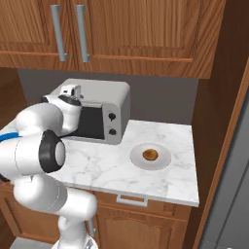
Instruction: Open the toaster oven door. Place the bread on the top rack in the toaster oven and place the chicken drumstick on the bottom rack.
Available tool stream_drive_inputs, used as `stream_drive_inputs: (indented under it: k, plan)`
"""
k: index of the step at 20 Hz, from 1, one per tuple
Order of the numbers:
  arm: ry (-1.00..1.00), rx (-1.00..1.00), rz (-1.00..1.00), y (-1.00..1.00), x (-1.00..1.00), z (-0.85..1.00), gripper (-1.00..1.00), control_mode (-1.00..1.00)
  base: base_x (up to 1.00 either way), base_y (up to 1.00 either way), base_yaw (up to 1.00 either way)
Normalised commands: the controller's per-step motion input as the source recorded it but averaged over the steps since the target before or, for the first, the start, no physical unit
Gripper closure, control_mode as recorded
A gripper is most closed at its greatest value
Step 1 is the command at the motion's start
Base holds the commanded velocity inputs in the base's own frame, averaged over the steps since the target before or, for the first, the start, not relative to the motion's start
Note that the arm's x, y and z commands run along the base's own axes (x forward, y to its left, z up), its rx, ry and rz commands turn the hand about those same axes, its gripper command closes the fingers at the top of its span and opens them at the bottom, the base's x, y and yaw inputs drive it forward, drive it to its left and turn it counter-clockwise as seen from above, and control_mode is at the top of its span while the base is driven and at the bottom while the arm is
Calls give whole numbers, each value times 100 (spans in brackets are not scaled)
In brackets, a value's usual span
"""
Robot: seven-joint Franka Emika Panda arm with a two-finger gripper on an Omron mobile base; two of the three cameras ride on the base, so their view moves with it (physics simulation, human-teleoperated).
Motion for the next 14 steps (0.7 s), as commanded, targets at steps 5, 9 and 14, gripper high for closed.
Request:
stream_drive_inputs:
  k: [5, 9, 14]
  plan:
    - [17, 0, 0, 0, -37, -32, 100, -100, 0, 0, 0]
    - [24, 0, 0, 0, -93, -59, 100, -100, 0, 0, 0]
    - [46, 0, 0, 0, -100, -77, 100, -100, 0, 0, 0]
